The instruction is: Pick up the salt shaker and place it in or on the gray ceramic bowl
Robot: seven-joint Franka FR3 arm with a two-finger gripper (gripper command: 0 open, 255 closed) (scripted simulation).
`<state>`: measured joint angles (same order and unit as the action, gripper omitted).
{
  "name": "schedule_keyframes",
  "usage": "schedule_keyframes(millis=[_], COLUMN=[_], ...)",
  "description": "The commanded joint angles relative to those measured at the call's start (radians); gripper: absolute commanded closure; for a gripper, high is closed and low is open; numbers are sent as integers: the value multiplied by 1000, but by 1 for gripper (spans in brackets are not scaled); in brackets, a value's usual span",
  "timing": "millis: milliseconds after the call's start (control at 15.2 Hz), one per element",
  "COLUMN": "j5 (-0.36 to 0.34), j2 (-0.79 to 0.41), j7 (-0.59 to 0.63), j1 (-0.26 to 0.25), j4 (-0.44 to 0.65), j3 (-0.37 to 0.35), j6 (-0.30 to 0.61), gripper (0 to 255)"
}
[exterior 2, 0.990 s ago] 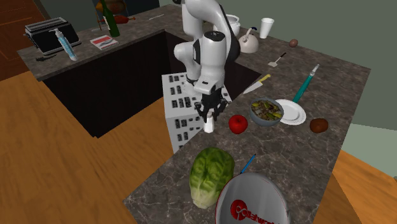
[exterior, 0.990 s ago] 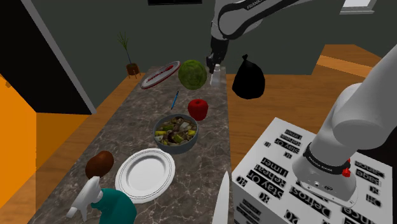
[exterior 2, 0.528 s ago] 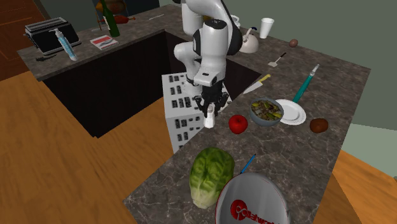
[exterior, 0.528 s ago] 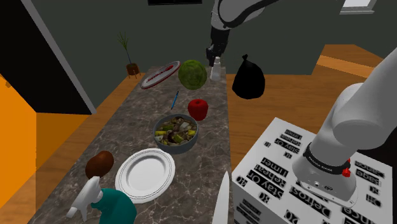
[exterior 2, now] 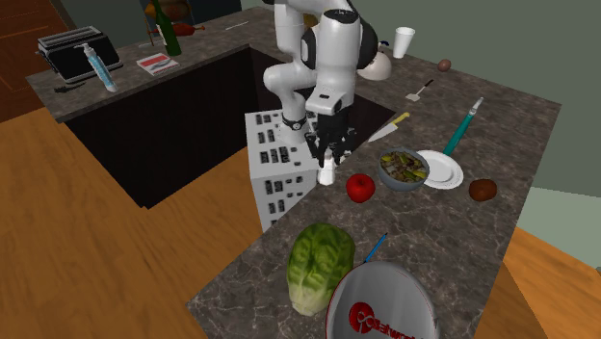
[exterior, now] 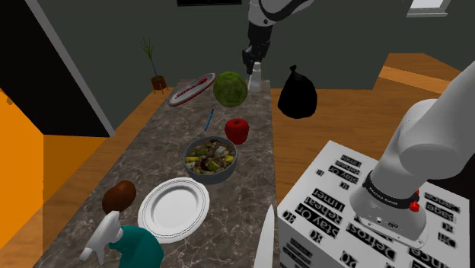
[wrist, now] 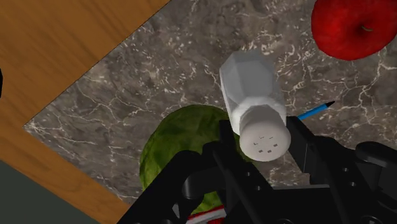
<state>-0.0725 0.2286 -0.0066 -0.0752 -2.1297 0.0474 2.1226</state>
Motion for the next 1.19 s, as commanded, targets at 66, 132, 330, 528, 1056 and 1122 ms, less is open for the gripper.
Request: schedule_keyframes(millis=[66, 132, 330, 528, 1056, 1122], j5=[-5, -7, -10, -13, -32, -36], j2=[18, 22, 28, 24, -32, -43], j7=[72, 98, 174, 249, 452, 477], j1=[-25, -34, -61, -87, -156, -164], j4=[-8, -8, -2, 14, 107, 124], j3=[-45, -61, -110, -160, -291, -307], j6=[-15, -21, -38, -56, -115, -123], gripper=[255, 255, 255, 255, 255, 255])
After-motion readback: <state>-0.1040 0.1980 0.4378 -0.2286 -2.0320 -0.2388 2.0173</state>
